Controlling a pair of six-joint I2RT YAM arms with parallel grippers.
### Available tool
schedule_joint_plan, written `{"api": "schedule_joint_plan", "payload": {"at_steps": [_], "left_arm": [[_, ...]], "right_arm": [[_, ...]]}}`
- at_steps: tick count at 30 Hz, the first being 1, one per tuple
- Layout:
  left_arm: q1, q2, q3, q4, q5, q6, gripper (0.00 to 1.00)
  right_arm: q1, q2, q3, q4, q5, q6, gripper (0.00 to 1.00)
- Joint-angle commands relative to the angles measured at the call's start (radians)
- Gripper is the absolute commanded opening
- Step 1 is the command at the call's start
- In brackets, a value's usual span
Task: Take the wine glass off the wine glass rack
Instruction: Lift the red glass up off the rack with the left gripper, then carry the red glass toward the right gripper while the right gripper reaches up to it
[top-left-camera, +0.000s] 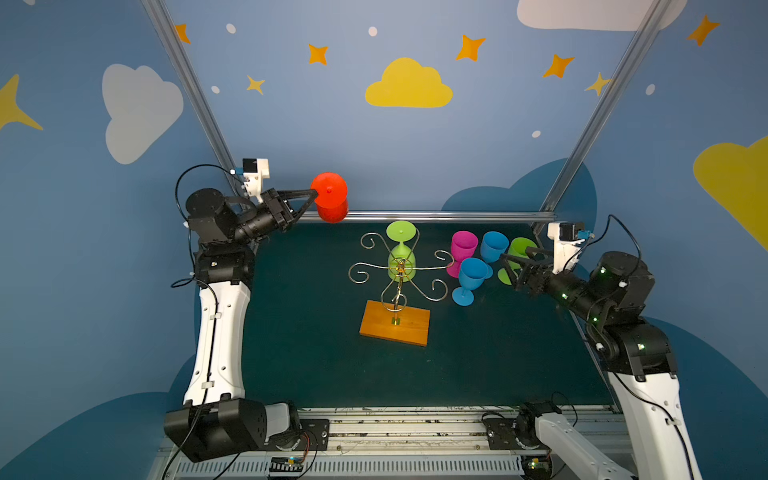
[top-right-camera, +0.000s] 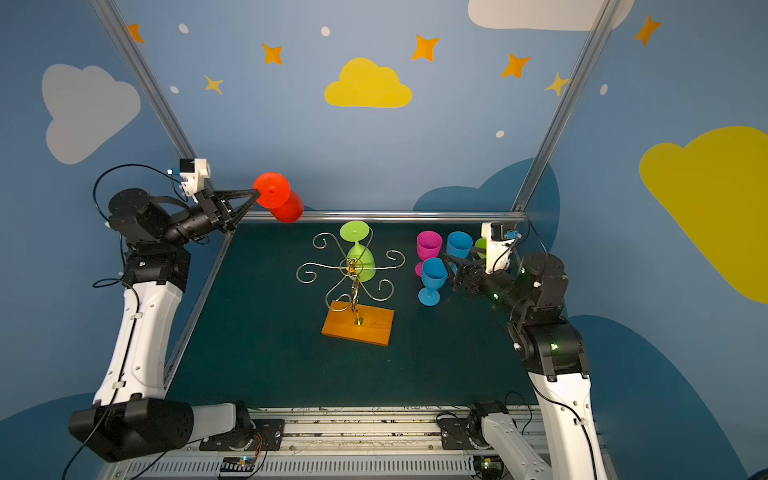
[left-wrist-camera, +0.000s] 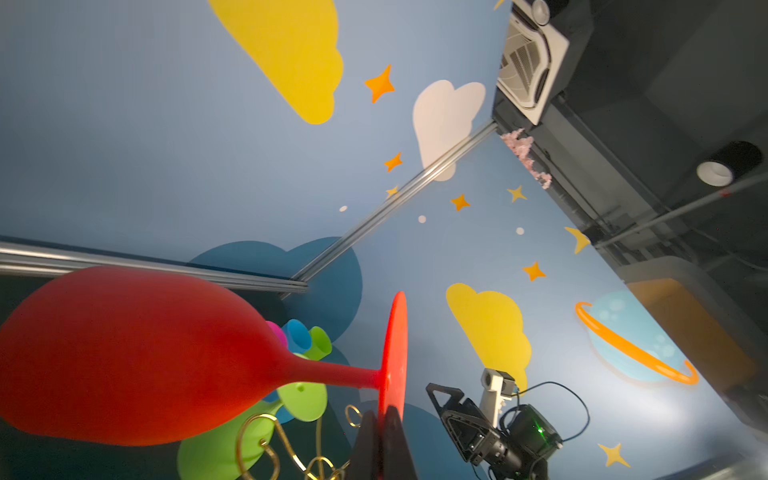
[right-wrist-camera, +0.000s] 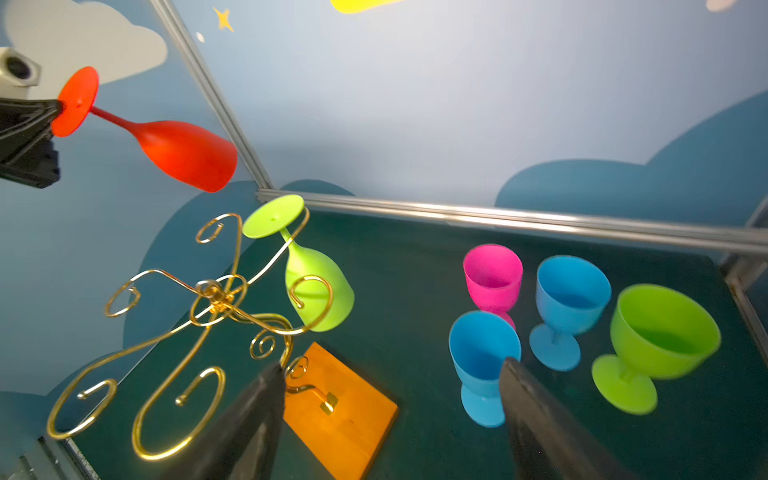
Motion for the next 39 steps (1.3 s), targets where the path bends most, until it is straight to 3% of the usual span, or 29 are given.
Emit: {"api": "schedule_joint_plan", "payload": {"at_steps": [1,9,14,22,28,39], "left_arm": [[-0.043,0.051,0.105,0.126,0.027,-0.092,0.03],[-0.222,0.235,0.347,0.184,0.059,-0.203,0.03],[-0.344,0.319,0.397,0.252,0.075,-0.288,0.03],[-0.465,0.411,0.483,0.287,0.106,-0.380,0.03],[-0.529,0.453,0.543,0.331,0.126,-0.444,0.03],[-0.562,0.436,0.487,0.352,0.139,-0.464,0.03]], "right_arm": [[0.004,0.019,-0.008,0.183,-0.114,-0.021,0.80],[0.053,0.103,0.042,0.338,-0.158,-0.071,0.81],[0.108,0.157,0.092,0.350,-0.151,-0.179,0.84],[0.223,0.194,0.088,0.365,-0.132,-0.428,0.87],[0.250,0.219,0.084,0.415,-0.117,-0.502,0.87],[0.286,0.266,0.086,0.489,-0.011,-0.571,0.87]]}}
